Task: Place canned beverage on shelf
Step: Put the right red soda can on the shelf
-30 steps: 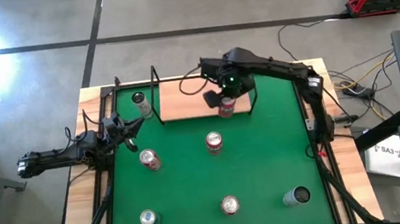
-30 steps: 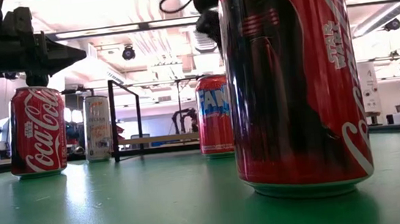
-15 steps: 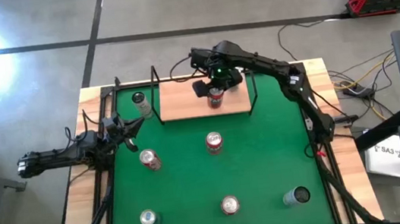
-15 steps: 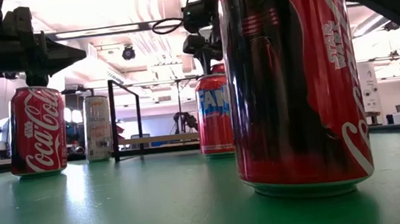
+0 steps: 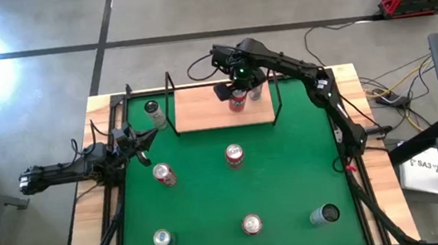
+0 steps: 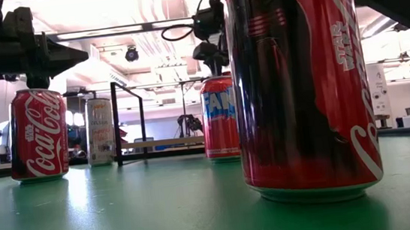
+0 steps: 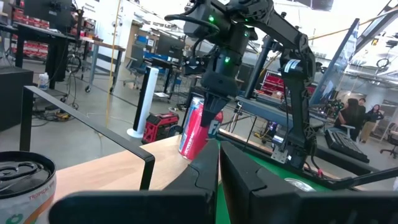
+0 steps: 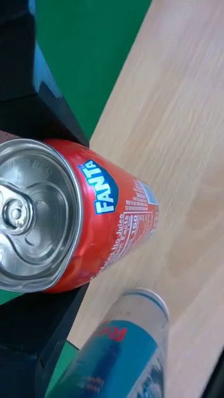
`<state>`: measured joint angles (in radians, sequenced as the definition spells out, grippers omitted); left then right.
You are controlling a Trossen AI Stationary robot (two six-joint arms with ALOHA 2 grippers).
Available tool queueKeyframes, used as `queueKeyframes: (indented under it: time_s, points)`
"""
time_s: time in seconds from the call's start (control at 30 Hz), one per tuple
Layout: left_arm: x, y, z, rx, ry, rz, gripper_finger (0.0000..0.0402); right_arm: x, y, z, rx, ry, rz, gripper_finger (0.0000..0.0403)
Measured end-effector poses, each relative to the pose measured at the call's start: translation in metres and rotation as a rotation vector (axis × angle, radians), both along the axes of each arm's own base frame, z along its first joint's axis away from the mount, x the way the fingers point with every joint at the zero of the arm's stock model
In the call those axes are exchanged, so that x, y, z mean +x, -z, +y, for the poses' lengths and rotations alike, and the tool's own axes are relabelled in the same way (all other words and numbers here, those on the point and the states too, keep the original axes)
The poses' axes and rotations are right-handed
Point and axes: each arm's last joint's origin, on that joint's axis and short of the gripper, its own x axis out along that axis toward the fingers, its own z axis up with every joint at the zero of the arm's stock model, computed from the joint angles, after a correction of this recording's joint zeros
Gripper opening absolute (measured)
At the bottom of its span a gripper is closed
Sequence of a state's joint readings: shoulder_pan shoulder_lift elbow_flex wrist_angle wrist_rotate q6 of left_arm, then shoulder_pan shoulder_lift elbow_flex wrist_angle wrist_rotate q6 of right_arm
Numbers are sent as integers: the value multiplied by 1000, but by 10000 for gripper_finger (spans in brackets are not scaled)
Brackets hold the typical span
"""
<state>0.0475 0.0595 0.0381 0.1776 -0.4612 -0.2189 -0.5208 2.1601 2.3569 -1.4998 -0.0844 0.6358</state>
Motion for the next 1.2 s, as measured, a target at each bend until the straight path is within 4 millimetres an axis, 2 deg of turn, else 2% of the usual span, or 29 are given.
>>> queueKeyframes:
  time_s: [0.4,0.53,1.2]
  points:
    - [0,0,0,0,0,0,0,0,-1,0,-45,-176,8,327]
    - [0,0,0,0,0,0,0,0,-1,1,-65,-184,20,327]
    - [0,0,0,0,0,1,0,2,0,0,0,180,-3,325]
